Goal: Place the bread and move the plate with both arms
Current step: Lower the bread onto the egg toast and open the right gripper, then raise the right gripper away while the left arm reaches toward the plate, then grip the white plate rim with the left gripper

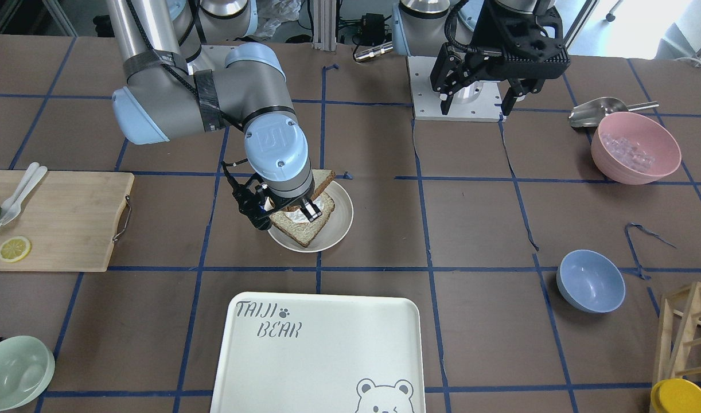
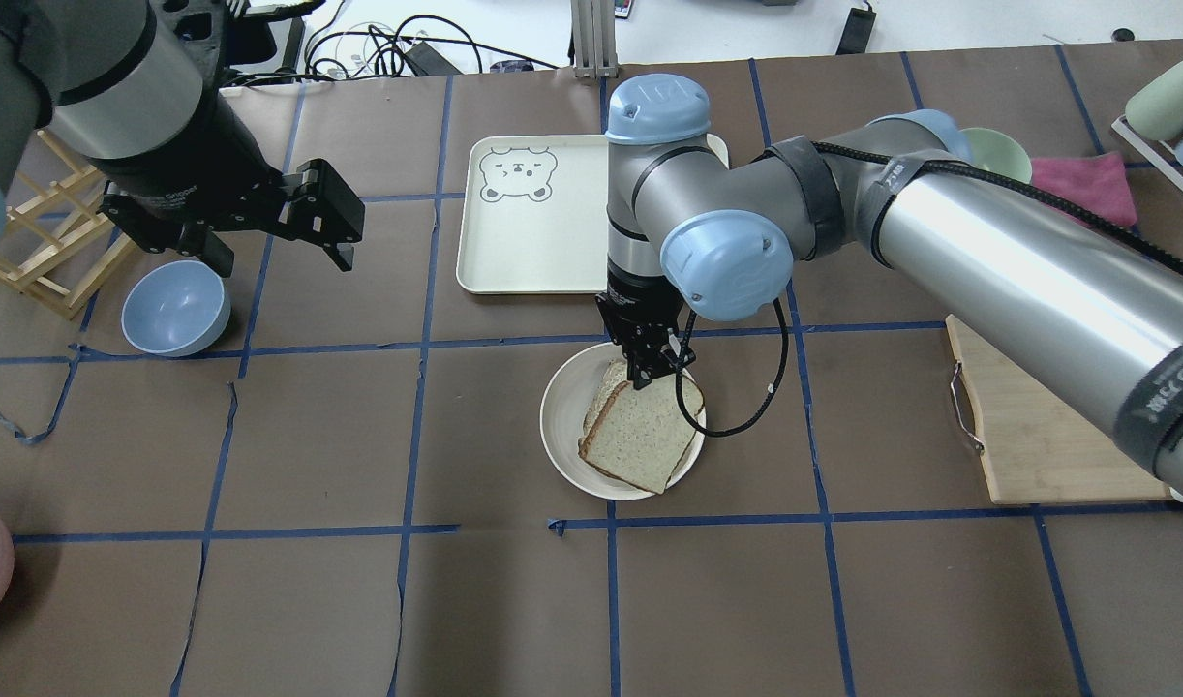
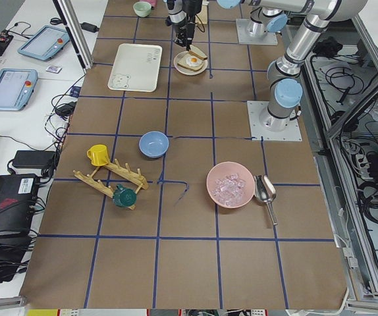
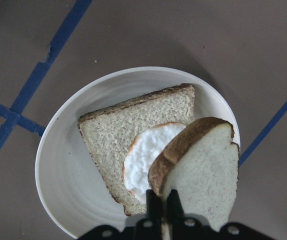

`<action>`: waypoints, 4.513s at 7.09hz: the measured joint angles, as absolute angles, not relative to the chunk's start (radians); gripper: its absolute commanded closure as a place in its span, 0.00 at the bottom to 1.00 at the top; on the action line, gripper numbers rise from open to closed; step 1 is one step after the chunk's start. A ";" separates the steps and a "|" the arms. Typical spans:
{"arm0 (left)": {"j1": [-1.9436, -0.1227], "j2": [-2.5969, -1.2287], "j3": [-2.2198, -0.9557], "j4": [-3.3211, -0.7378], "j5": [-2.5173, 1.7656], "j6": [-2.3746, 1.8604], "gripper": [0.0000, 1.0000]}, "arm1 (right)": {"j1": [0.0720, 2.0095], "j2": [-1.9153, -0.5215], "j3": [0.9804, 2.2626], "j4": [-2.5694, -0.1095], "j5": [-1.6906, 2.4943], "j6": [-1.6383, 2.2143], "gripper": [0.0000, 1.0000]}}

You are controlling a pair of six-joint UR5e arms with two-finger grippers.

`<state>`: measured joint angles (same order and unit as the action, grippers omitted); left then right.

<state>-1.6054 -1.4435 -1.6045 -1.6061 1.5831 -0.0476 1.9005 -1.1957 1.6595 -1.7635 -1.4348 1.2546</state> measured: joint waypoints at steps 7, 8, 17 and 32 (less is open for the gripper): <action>-1.605 -1.443 -1.605 -1.606 1.583 -0.048 0.00 | 1.895 -1.180 1.654 -1.899 -1.493 1.231 0.00; -1.605 -1.443 -1.605 -1.606 1.581 -0.047 0.00 | 1.885 -1.192 1.648 -1.900 -1.514 1.193 0.00; -1.616 -1.576 -1.763 -1.468 1.552 -0.065 0.00 | 1.669 -1.448 1.632 -1.797 -1.587 0.243 0.00; -1.803 -1.891 -2.053 -0.918 1.356 -0.423 0.95 | 1.568 -1.610 1.608 -1.605 -1.542 -0.014 0.00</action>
